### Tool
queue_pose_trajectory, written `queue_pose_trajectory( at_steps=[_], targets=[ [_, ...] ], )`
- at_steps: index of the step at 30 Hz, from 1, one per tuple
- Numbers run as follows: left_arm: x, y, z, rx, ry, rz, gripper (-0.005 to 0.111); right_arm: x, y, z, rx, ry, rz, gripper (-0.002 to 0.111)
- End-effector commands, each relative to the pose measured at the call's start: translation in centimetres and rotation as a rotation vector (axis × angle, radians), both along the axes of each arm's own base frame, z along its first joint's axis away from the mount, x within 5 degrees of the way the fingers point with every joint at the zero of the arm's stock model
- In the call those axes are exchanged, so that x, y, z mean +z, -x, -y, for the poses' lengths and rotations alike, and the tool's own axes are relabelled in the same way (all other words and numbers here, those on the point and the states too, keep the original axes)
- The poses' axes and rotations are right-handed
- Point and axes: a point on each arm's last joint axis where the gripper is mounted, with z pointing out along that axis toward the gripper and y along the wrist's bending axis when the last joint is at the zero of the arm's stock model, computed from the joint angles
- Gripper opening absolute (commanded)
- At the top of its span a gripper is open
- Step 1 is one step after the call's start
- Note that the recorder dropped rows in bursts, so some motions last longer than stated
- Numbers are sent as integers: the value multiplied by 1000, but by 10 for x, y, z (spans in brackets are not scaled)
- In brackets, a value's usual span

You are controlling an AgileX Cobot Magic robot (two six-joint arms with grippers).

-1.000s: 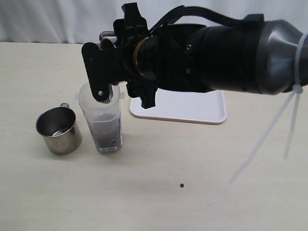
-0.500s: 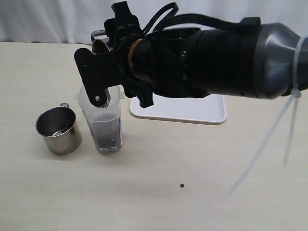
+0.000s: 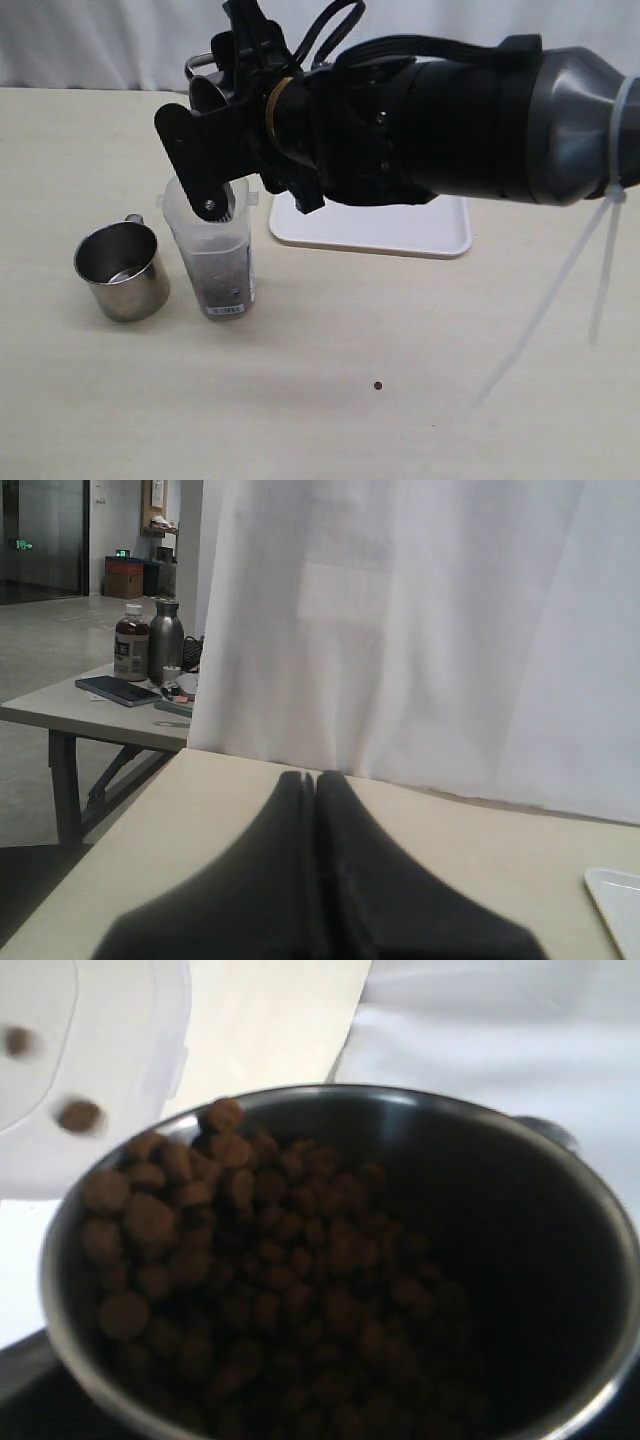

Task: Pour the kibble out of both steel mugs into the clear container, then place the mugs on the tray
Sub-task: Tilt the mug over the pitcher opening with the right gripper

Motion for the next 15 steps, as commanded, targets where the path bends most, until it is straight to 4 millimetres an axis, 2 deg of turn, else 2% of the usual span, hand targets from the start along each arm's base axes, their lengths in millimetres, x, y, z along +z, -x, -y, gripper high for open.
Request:
queue_pose_trajectory(
  at_steps=[1,15],
  targets=[
    [-1,0,0,0,7,0,0,9,0,-2,32,10,56,5],
    [-1,0,0,-2,7,1,0,13,-2,-3,73,58,135,5]
  ],
)
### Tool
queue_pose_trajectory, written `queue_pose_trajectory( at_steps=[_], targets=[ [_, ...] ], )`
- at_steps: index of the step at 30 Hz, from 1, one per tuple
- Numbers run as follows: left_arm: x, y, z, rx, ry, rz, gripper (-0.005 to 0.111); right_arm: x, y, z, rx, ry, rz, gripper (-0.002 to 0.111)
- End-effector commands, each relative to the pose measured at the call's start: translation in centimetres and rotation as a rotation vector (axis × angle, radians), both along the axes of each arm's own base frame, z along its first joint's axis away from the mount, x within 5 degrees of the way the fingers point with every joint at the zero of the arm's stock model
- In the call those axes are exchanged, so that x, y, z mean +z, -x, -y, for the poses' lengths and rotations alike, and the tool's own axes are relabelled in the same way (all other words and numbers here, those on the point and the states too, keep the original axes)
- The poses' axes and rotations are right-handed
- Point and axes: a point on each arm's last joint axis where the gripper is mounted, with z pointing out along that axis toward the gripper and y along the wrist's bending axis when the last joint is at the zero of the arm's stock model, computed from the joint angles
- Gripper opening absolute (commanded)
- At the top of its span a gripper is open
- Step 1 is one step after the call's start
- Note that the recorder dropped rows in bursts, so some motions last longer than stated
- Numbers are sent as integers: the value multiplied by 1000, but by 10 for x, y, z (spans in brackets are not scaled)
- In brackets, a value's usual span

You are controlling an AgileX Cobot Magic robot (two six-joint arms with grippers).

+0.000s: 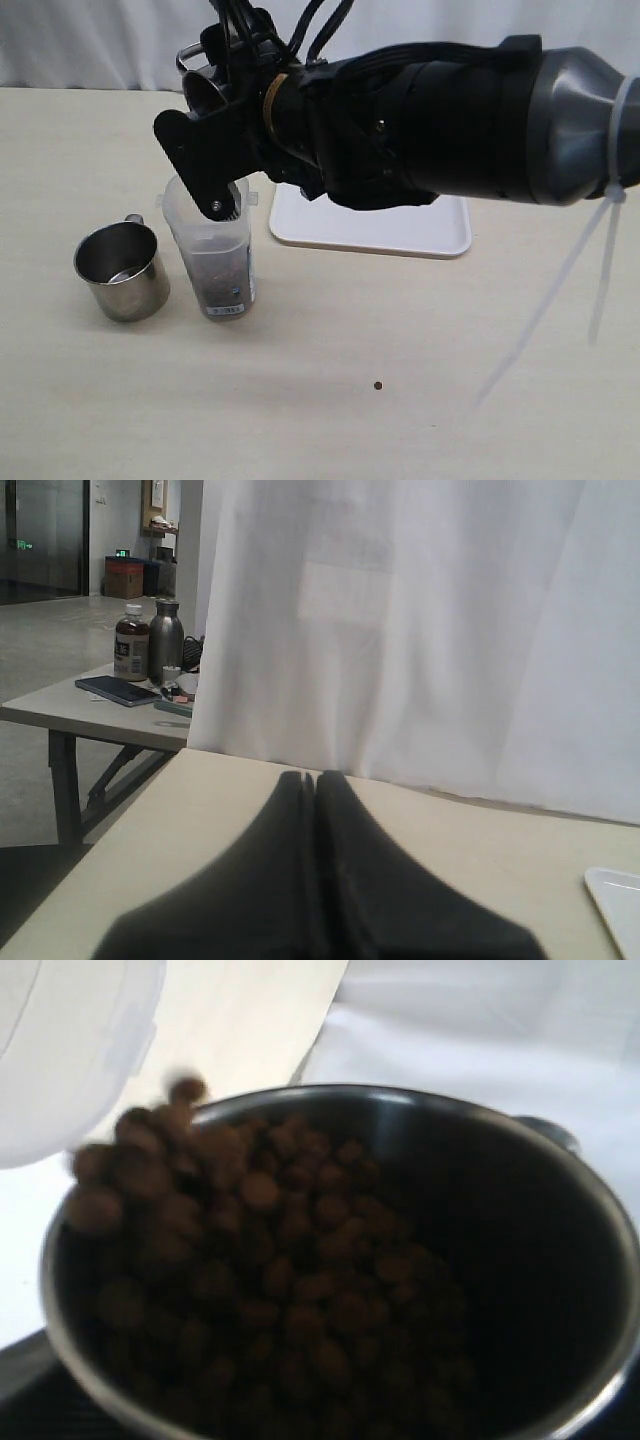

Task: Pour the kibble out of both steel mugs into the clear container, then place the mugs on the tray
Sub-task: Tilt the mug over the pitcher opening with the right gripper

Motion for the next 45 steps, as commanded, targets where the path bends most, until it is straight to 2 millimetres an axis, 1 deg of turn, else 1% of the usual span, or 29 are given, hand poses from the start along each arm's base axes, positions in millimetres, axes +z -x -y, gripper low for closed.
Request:
queue_pose_trajectory(
  at_steps=[1,22,45],
  targets=[
    [-1,0,0,-2,7,1,0,9,0,-1,22,2,41,5],
    [-1,0,0,-2,7,1,0,10,0,-2,46,24,78,5],
    [-1,0,0,2,8,-1,0,15,-2,-3,89,84,175,5]
  ],
)
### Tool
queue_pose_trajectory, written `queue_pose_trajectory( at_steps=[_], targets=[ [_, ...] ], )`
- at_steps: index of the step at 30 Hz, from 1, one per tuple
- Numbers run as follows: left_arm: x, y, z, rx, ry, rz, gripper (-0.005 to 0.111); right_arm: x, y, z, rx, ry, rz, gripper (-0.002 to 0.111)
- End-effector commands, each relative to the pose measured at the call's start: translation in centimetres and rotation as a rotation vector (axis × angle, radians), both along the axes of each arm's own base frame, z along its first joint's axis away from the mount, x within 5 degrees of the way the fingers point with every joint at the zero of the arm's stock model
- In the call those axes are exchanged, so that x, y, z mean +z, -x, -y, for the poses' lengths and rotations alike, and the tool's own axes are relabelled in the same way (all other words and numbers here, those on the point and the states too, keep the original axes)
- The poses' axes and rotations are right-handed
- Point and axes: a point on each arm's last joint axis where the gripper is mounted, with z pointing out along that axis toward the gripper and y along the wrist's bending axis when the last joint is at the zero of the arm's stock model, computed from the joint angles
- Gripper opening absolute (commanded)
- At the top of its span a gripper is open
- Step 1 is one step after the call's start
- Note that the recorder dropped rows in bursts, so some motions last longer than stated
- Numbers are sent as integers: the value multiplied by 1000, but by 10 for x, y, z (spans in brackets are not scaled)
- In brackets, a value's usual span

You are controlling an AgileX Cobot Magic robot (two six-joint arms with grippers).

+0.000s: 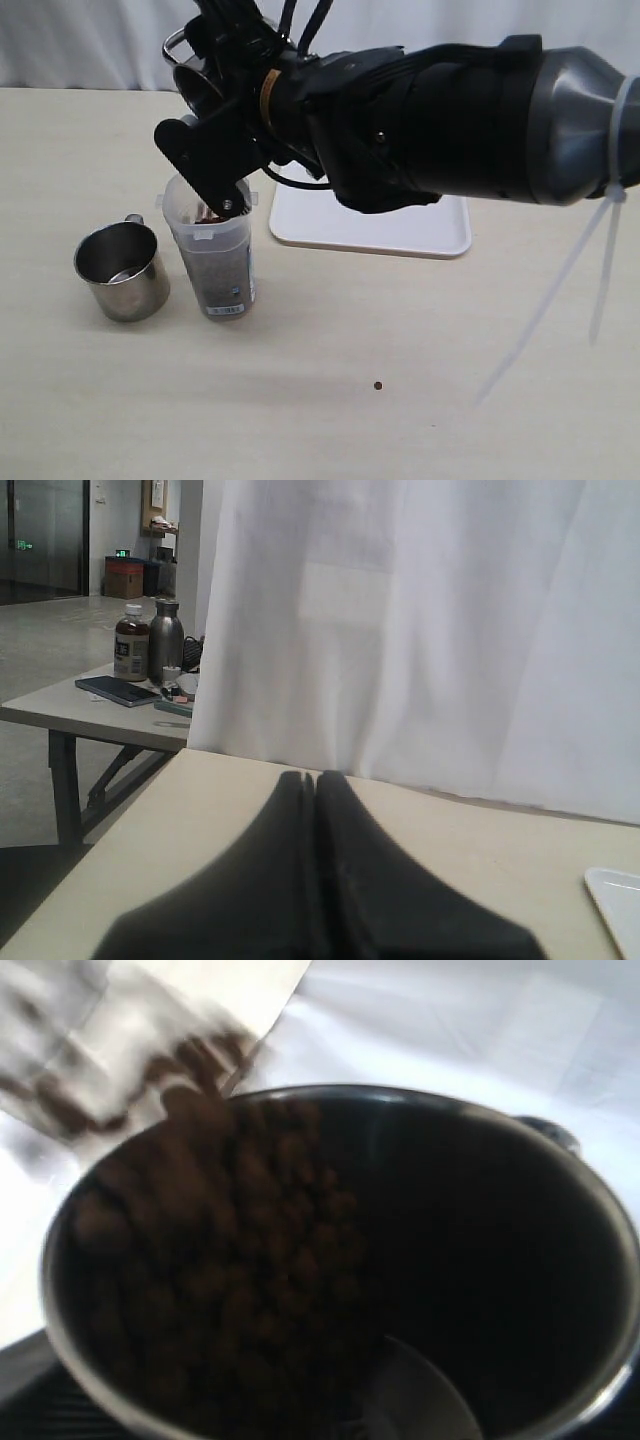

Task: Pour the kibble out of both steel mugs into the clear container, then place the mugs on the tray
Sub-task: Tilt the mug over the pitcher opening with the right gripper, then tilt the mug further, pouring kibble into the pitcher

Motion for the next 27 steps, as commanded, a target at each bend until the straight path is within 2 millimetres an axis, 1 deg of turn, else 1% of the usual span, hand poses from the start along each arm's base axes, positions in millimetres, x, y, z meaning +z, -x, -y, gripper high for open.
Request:
queue_pose_trajectory(
  at_steps=[1,12,18,27],
  targets=[
    [-1,0,0,2,8,-1,0,9,0,-1,14,3,41,5],
    [-1,0,0,2,8,-1,0,11,0,-1,31,28,83,5],
    [-1,0,0,2,8,-1,0,13,-2,-1,37,56,133,5],
    [-1,0,0,0,7,0,0,13,-2,0,34,63,140,5]
  ],
)
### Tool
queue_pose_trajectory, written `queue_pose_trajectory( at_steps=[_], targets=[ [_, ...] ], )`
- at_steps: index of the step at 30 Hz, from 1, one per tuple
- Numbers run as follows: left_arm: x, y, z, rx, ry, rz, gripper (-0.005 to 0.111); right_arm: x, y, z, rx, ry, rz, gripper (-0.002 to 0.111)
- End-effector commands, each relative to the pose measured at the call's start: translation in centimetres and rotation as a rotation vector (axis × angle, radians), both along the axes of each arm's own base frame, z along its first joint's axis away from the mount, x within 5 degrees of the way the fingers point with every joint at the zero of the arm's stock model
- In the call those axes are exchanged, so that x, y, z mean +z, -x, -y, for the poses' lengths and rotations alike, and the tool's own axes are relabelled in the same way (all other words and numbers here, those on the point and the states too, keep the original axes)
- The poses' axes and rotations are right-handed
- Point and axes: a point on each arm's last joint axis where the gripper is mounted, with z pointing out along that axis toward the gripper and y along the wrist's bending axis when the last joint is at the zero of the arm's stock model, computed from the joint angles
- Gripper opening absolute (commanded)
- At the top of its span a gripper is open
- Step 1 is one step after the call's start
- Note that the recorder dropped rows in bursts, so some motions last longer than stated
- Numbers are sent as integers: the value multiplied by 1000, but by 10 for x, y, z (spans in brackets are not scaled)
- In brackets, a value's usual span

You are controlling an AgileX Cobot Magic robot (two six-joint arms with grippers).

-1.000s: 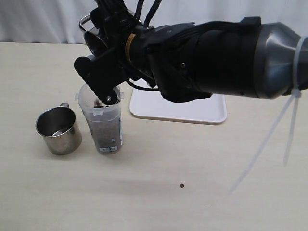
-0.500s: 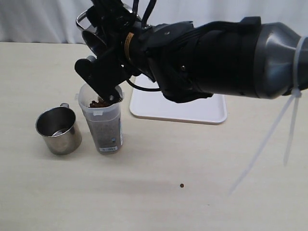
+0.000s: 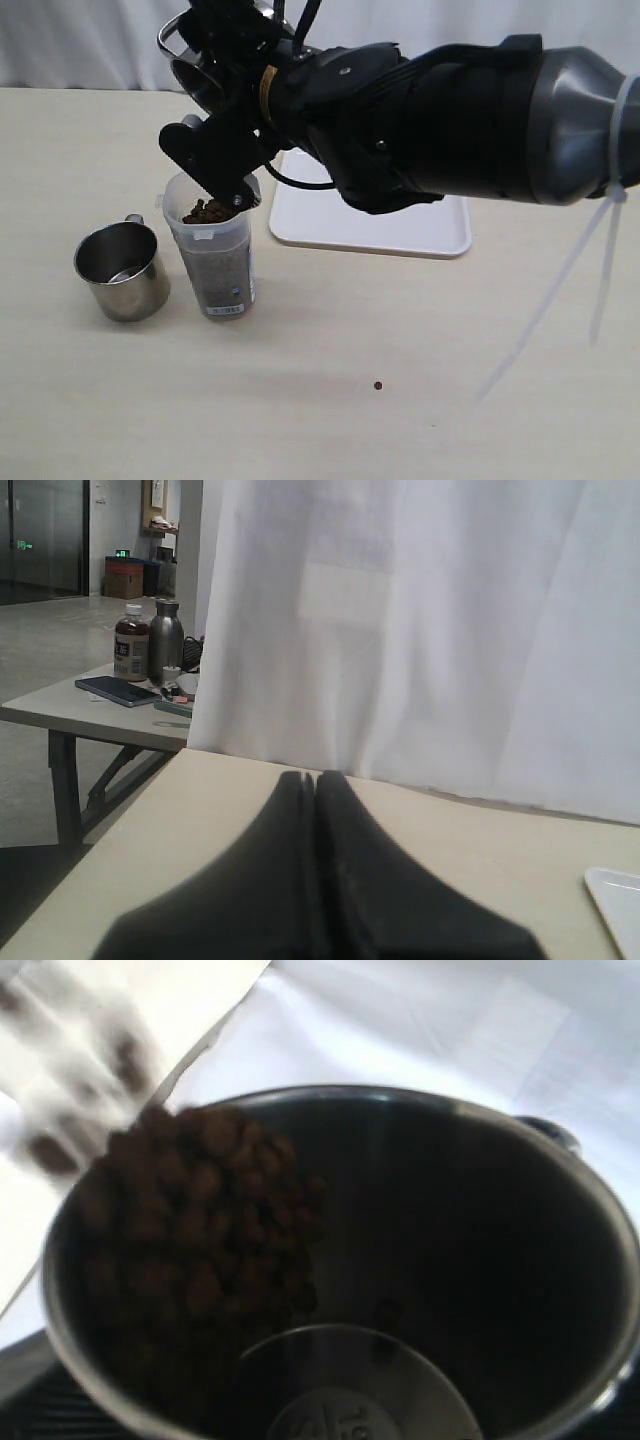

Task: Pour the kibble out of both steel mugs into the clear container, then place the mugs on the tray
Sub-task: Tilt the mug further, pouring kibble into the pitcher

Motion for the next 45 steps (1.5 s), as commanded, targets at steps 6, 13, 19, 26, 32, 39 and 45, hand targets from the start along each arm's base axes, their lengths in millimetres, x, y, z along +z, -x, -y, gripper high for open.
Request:
queue_pose_trajectory(
  at_steps=[6,13,19,26,32,39,45],
  targets=[
    [-1,0,0,0,7,0,0,9,3,-2,2,-2,36,5],
    [-1,0,0,0,7,0,0,9,7,-4,5,-5,38,5],
    [-1,0,0,0,7,0,0,9,7,-5,20,26,56,5],
    [-1,0,0,2,8,-1,0,9,7,-5,26,42,66,5],
    [-1,0,0,2,8,-1,0,9,7,-5,37,71,84,5],
    [-1,0,0,2,8,-1,0,9,7,-5,54,120,114,5],
    [-1,0,0,2,8,-1,0,9,7,-4,72,178,150,5]
  ],
)
